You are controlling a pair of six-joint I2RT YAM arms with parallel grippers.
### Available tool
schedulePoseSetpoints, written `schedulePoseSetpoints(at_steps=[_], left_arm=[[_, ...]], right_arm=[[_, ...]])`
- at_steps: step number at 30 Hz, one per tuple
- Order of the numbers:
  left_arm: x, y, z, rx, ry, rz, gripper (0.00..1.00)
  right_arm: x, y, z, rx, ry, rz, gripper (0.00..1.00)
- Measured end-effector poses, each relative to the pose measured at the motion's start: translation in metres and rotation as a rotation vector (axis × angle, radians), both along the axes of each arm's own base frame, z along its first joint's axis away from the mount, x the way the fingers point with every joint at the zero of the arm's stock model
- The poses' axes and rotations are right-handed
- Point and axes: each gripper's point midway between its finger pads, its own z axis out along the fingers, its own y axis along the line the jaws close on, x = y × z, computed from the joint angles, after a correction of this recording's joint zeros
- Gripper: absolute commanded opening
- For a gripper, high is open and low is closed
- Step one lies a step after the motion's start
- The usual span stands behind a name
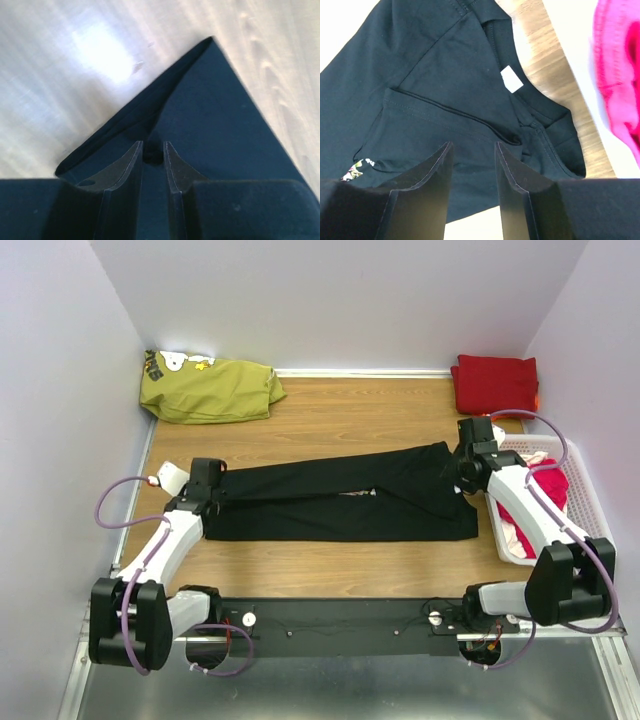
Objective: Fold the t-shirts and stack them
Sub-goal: Fold the other side of the tshirt into a rectangle
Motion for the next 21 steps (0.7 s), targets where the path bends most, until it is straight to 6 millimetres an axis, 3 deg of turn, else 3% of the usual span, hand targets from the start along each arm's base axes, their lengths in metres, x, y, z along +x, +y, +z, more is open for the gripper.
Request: schedulePoseSetpoints(at_steps=[5,8,12,16,21], left_arm=[[-0.015,0.006,-0.014,0.012,0.071,0.062,0.35],[-0.02,0.012,-0.025,0.042,0.155,0.096,0.53],[-0.026,0.019,-0.038,0.084,0.267,0.155,0.65],[-0.029,0.02,-0.047,0.126,0.344,0.17,0.65],[-0.022,0.002,-0.041,0.149,0.311,0.083,0.62]], right_arm=[[0.005,0.005,-0.006,0.0,0.005,0.014,0.47],[0.006,0.008,-0.007,0.0,0.005,0.021,0.47],[0.007,0.01,-0.01,-0.001,0.01,0.028,0.47],[0.009,0.012,-0.009,0.001,0.003,0.034,0.47],[0.014,0.015,-0.005,0.002,-0.012,0.043,0.48]])
